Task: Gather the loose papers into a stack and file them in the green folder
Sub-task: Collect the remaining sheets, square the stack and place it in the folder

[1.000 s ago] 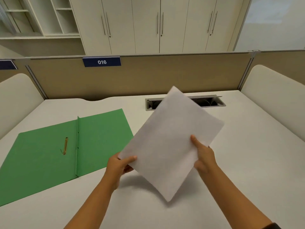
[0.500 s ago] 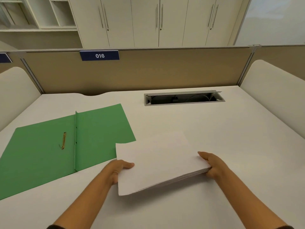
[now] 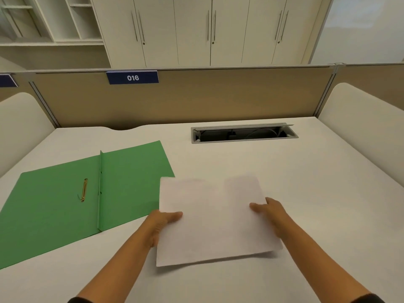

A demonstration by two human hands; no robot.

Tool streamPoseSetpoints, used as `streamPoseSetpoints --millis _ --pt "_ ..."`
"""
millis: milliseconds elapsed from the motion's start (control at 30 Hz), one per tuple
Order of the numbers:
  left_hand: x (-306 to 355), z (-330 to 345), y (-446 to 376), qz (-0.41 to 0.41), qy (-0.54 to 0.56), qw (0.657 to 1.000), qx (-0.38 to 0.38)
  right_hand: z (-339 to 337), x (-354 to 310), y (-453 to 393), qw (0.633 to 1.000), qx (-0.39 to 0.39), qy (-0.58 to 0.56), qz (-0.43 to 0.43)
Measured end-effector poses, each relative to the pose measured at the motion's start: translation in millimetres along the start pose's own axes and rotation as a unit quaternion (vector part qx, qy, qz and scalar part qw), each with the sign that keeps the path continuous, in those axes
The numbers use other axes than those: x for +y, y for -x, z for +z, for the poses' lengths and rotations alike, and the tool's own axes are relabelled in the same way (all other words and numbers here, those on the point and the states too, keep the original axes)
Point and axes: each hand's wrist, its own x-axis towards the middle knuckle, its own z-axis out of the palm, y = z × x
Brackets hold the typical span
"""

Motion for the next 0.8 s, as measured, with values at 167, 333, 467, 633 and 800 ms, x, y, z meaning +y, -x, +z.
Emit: streamPoseSetpoints --millis 167,333,467,633,800 --pt "43 2 15 0.241 0.012 0.97 -0.013 -20 -45 17 0.976 -0.072 -0.113 -0.17" --pt "42 -3 21 0.296 -0.001 0.954 -0.052 -20 -45 15 0.962 -0.065 -0.141 -0.226" --pt "11 -3 13 0.266 0.009 0.964 -0.025 -6 -14 12 0.972 -0.064 -0.127 -0.187" --pt "20 -6 11 0.278 0.015 0.96 -0.022 -10 -23 6 0.968 -0.068 -0.118 -0.213" --pt "6 -10 8 0.264 0.0 0.963 -0.046 -8 -3 1 0.971 -0.092 -0.109 -0.192"
